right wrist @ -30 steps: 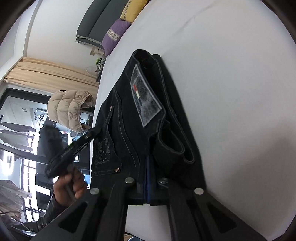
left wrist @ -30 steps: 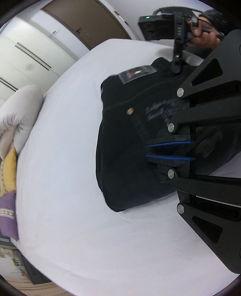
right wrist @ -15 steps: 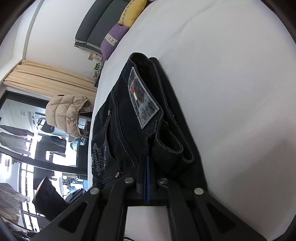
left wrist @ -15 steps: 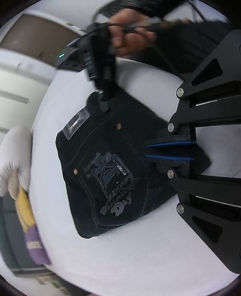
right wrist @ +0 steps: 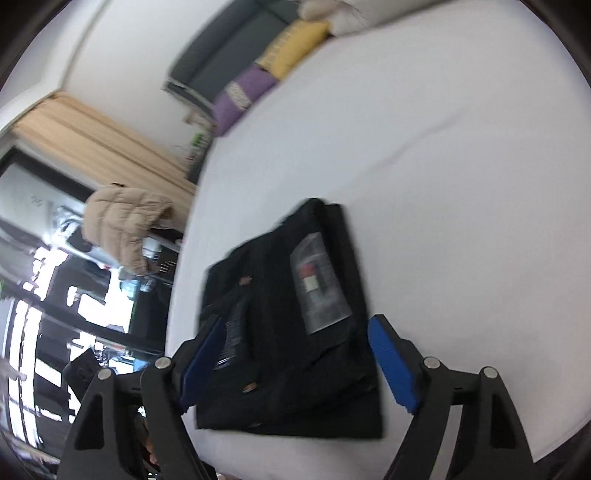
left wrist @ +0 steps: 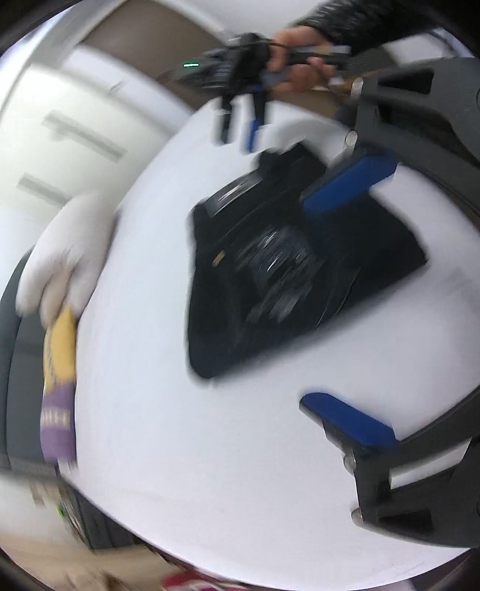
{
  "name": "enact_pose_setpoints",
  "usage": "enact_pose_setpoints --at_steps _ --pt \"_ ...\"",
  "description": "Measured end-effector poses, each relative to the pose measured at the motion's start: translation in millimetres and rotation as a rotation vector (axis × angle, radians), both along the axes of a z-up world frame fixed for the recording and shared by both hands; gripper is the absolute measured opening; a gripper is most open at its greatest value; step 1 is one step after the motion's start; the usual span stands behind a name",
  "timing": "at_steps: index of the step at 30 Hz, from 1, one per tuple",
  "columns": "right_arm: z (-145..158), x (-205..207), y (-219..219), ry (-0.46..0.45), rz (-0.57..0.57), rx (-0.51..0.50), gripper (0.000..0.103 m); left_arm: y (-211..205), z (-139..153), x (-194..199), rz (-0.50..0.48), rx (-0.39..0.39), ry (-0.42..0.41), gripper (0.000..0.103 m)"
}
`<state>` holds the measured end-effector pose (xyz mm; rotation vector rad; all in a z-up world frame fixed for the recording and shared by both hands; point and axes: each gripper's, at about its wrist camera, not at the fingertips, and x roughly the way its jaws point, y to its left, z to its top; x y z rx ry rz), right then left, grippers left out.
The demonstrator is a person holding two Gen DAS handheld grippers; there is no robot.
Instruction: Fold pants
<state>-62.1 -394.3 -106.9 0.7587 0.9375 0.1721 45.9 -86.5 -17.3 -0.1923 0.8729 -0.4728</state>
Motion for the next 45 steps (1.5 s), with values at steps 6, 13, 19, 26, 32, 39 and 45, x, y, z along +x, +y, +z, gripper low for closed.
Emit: enact_pose_setpoints --at_steps 6,13,19,26,32,39,45 --pt "-46 39 -12 0.133 0.038 0.109 0.081 7 -46 45 0.002 -0.211 0.326 0.101" --pt "-63 66 4 0.187 0.109 0.137 0.054 -20 -75 72 -0.048 -0.252 0.437 0.094" --pt "-59 65 22 0.180 0.113 0.020 0.033 -26 -64 71 -0.064 -0.124 0.435 0.038" --pt "-22 56 55 0.115 0.098 -0.143 0.021 -33 -38 62 -0.083 -0.034 0.352 0.024" --pt "10 57 85 0.059 0.115 -0.200 0.020 -25 -8 51 -0.082 0.008 0.272 0.022" --pt "36 82 119 0.012 0.154 -0.209 0.020 8 27 48 -0.031 0.040 0.163 0.022" --pt "50 123 153 -0.020 0.204 -0.228 0.020 41 40 63 0.015 0.074 0.111 0.022"
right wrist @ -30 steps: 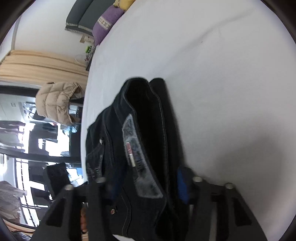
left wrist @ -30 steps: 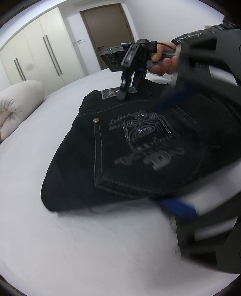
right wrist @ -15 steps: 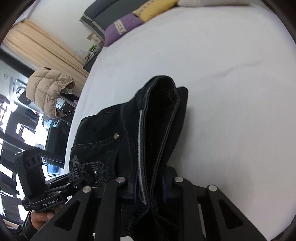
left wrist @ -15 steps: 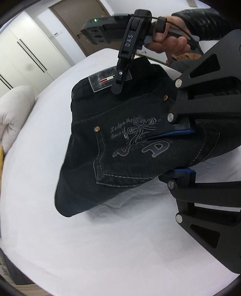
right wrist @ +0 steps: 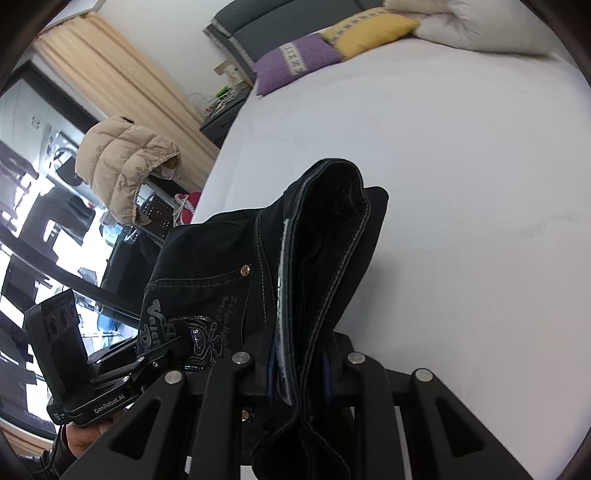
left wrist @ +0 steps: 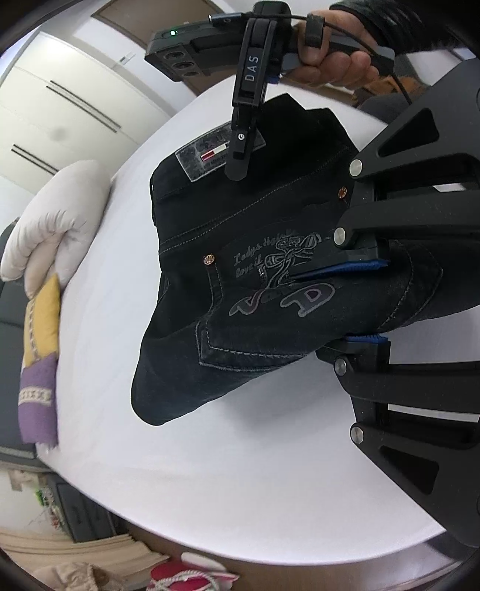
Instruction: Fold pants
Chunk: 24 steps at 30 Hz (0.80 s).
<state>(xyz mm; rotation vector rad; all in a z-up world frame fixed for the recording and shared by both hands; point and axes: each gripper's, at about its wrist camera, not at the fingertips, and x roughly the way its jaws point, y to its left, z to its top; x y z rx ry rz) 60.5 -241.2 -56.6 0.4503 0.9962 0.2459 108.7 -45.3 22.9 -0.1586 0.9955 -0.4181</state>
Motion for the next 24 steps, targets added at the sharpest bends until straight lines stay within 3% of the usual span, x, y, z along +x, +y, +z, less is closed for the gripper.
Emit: enact_pose_setpoints --at_steps 9,14,18,21,23,24 --pt "-2 74 38 -0.026 0.060 0.012 0.020 55 -1 45 0.064 0.083 -0.045 0.022" --pt "-16 115 47 -0.007 0.068 0.030 0.020 73 -17 71 0.083 0.111 -0.036 0.022" --pt "-43 136 43 0.035 0.045 0.072 0.020 82 -43 88 0.082 0.116 -0.006 0.022" --pt "-81 149 33 0.119 -0.004 0.104 0.022 90 -75 110 0.080 0.096 0.055 0.024" --pt "-99 149 24 0.141 -0.040 0.134 0.038 97 -90 117 0.090 0.072 0.070 0.028" --pt "-108 148 18 0.143 -0.060 0.173 0.038 99 -95 120 0.096 0.063 0.069 0.034"
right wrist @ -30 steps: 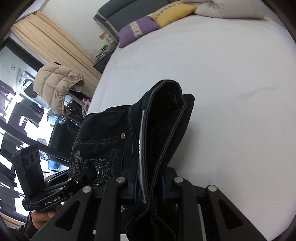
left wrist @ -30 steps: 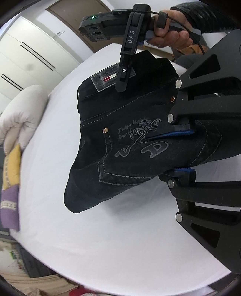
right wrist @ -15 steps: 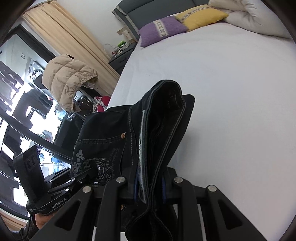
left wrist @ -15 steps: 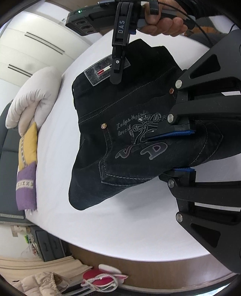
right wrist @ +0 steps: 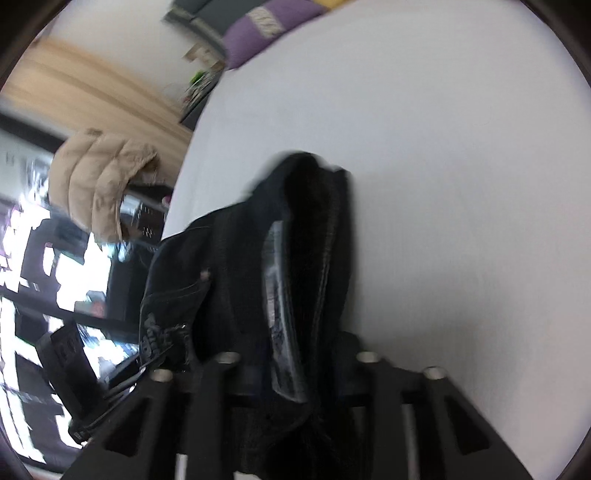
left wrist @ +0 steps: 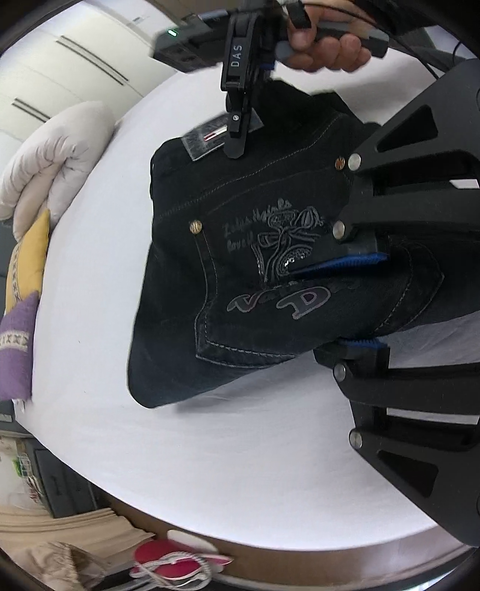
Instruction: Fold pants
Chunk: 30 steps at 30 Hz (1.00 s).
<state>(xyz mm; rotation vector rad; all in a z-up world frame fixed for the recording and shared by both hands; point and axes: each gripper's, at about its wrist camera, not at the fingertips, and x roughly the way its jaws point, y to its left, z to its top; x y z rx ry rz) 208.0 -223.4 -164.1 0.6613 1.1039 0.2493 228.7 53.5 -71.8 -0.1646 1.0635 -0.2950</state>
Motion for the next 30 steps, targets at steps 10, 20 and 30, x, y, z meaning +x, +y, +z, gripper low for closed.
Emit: enact_pose_setpoints --at_steps 10,20,30 --pt "2 -17 -16 -0.059 -0.062 0.082 0.066 25 -12 -11 0.065 -0.082 -0.021 0.052" --pt "66 -116 -18 -0.200 -0.238 -0.150 0.075 7 81 -123 0.130 0.103 -0.372 0.090" --pt "211 -238 11 -0.697 -0.420 -0.476 0.103 -22 206 -255 0.312 0.234 -0.755 0.103"
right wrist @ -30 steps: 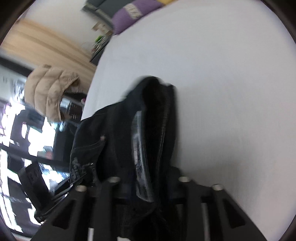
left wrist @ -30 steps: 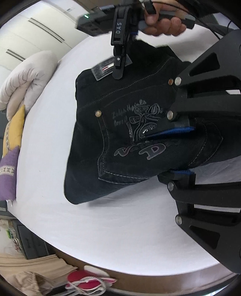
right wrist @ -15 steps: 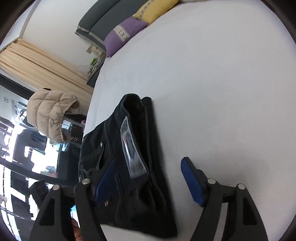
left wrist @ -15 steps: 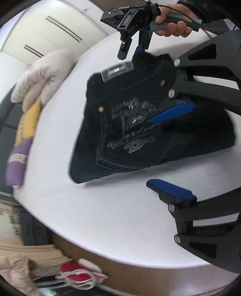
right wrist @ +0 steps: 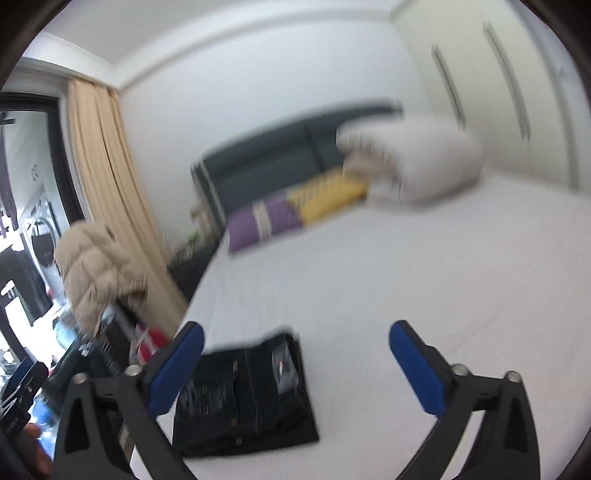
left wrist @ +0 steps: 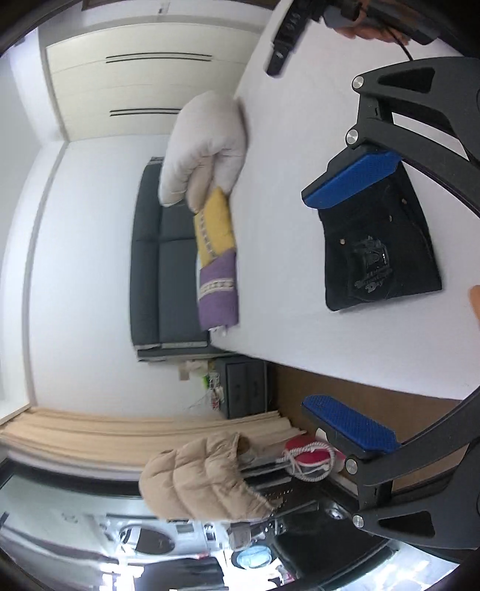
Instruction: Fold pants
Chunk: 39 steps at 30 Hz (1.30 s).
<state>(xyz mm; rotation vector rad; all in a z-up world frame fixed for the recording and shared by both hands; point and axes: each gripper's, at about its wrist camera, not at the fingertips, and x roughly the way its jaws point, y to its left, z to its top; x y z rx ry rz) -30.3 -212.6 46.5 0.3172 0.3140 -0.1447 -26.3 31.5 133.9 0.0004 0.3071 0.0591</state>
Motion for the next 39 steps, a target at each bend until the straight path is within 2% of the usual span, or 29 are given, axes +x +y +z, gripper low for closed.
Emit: enact_pose_setpoints --at_steps 3,7,10,11,13,15,18,25,28,31,39 --pt "34 -29 5 -0.120 -0.048 -0.076 0.103 -8 16 -19 0.042 0.022 -0.003 0.103" --pt "71 -61 16 -0.209 -0.151 -0.152 0.103 -13 31 -41 0.071 0.036 0.005 0.103" --pt "99 -81 29 -0.258 -0.242 -0.203 0.103 -11 38 -55 0.112 0.043 0.054 0.103" --pt "108 -86 33 -0.271 -0.252 -0.212 0.103 -10 42 -64 0.117 0.040 0.061 0.103" --pt "118 -92 39 -0.285 -0.200 -0.217 0.103 -9 41 -73 0.115 0.014 0.088 0.103" --pt "121 -92 43 -0.240 -0.173 -0.221 0.103 -10 36 -80 0.118 0.000 0.124 0.103" --pt "110 -82 50 -0.128 -0.153 -0.205 0.103 -11 16 -77 0.115 -0.033 0.218 0.103" --pt "56 -51 61 0.158 -0.105 -0.170 0.103 -10 -41 -50 0.129 -0.075 0.396 0.103" --pt "38 -38 67 0.228 -0.067 -0.188 0.103 -3 -61 -36 0.138 -0.109 0.458 0.103" --pt "25 -37 76 0.266 -0.037 -0.213 0.103 0 -76 -26 0.142 -0.120 0.487 0.103" --pt "-4 -28 94 0.379 0.053 -0.234 0.103 5 -94 -14 0.143 -0.130 0.518 0.103"
